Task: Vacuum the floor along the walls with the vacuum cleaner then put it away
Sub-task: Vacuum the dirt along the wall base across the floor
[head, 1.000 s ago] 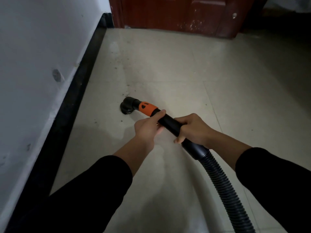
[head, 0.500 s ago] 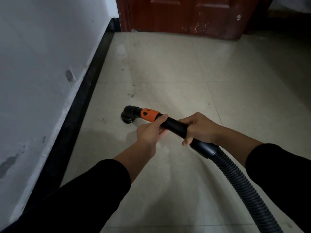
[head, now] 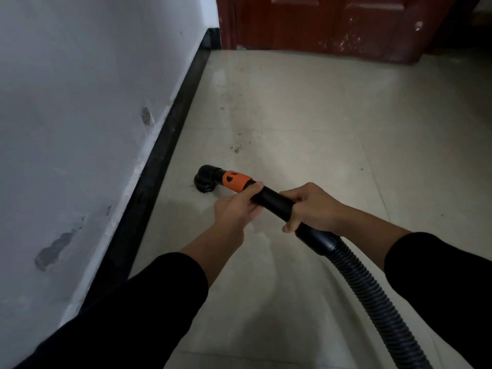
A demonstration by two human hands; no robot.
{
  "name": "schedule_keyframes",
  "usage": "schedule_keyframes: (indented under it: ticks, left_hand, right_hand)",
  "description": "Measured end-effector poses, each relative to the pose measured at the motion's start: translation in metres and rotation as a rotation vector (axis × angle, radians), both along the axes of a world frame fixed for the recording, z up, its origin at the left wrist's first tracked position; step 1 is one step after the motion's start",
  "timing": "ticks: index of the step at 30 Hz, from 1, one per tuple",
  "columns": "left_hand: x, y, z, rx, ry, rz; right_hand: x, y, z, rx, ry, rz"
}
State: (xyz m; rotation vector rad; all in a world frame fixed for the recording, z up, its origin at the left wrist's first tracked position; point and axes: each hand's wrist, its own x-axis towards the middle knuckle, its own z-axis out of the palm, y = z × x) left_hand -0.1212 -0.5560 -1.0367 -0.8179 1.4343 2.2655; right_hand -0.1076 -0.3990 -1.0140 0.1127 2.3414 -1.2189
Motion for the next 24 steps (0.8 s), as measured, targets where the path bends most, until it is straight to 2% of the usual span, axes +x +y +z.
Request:
schedule_keyframes:
  ticks: [24]
  left_hand:
    - [-0.022, -0.059, -0.016, -0.094, 0.032, 0.098]
  right_hand:
    - [-0.024, -0.070, -0.016, -0.056, 0.018, 0.016]
